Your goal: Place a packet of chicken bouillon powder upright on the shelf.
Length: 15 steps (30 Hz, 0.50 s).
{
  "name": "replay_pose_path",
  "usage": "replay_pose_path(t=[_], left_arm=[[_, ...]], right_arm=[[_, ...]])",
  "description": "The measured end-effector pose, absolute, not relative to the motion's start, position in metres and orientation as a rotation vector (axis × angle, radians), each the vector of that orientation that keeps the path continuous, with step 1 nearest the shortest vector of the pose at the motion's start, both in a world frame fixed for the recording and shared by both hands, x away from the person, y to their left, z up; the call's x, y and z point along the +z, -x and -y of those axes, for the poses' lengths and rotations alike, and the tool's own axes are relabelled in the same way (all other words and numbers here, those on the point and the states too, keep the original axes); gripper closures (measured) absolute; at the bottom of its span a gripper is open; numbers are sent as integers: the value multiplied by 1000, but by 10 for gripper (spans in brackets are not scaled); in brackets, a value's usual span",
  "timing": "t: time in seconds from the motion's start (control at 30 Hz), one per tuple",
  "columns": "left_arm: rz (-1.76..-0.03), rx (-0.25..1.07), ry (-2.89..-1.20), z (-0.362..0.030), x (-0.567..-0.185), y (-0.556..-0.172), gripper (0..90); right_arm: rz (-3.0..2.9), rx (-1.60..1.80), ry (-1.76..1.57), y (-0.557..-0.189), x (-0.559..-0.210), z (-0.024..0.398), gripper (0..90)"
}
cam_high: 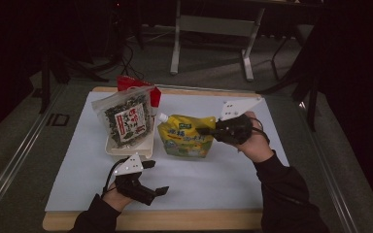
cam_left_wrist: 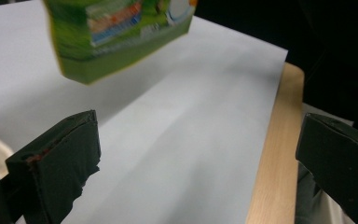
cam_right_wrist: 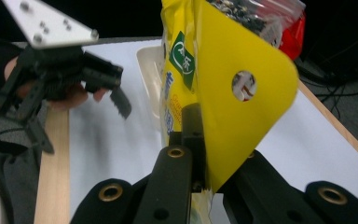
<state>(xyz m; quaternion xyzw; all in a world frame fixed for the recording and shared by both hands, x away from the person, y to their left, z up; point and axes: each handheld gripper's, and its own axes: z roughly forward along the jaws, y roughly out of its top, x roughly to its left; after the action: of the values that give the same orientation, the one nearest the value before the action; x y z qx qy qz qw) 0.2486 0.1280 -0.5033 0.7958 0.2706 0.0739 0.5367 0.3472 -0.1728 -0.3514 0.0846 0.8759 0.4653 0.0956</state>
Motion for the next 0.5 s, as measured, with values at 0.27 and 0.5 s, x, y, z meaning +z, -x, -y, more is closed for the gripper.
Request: replay_pose_path(t=[0.27,0.5], left_arm=[[-654,208,-1871,-129,-517,-242,10],[-641,228,-1878,-127,-523,-241,10]], right_arm=[[-2591,1415,-241,-357,-351,151,900],[-2586,1449,-228,-359,-350,134,900]])
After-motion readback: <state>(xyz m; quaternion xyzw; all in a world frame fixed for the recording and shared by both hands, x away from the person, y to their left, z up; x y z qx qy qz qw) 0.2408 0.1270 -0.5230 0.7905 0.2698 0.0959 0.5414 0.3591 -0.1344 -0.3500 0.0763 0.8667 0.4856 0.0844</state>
